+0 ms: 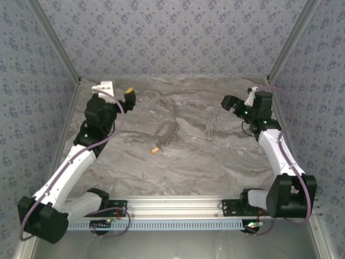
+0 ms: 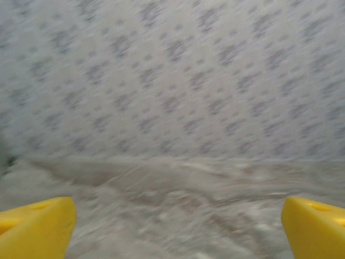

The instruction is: Put the keys on the keyring

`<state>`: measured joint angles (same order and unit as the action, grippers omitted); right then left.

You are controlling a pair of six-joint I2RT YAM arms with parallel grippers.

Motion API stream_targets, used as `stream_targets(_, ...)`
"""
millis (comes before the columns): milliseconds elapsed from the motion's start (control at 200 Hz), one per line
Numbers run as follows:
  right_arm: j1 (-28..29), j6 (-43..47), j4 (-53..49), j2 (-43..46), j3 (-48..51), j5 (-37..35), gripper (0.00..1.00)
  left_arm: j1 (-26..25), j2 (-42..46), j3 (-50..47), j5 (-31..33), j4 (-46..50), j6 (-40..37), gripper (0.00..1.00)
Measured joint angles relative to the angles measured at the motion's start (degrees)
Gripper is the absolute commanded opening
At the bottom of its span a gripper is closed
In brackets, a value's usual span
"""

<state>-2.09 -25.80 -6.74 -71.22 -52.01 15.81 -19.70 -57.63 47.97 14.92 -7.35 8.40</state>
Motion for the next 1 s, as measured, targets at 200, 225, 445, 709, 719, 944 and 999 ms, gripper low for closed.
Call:
stream_targets(200, -2.34, 5.31, 6.86, -0.28, 10.78, -10.75, 1.00, 6.80, 3.54, -17.38, 5.86, -3.52, -2.93, 0.98)
stream_targets(225, -2.34, 6.01, 8.07, -0.28, 12.24, -11.80, 1.00, 7.43, 3.39, -19.10, 6.16, -4.42, -3.13, 0.98)
stream_targets(445, -2.49, 12.76, 20.92, -1.14, 22.49, -16.28, 1.00, 11.65, -5.51, -28.11, 7.43, -15.37, -3.72, 0.98)
stream_targets(709, -4.61, 17.94, 41.20, -9.86, 28.65, -13.57, 1.00, 17.22, -18.01, -30.21, 1.79, -30.91, -4.57, 0.98)
stream_targets(719, -4.68, 17.97, 41.59, -10.21, 28.81, -13.44, 1.00, 17.33, -18.27, -30.21, 1.51, -31.32, -4.59, 0.98)
stream_targets(944, -3.13, 21.81, 50.40, -14.99, 29.59, -11.93, 1.00, 18.60, -28.20, -29.79, -5.55, -40.85, -6.47, 0.98)
stream_targets(999, -2.32, 22.25, 52.54, -16.50, 29.92, -11.96, 1.00, 18.60, -29.75, -29.14, -6.86, -40.37, -6.91, 0.98)
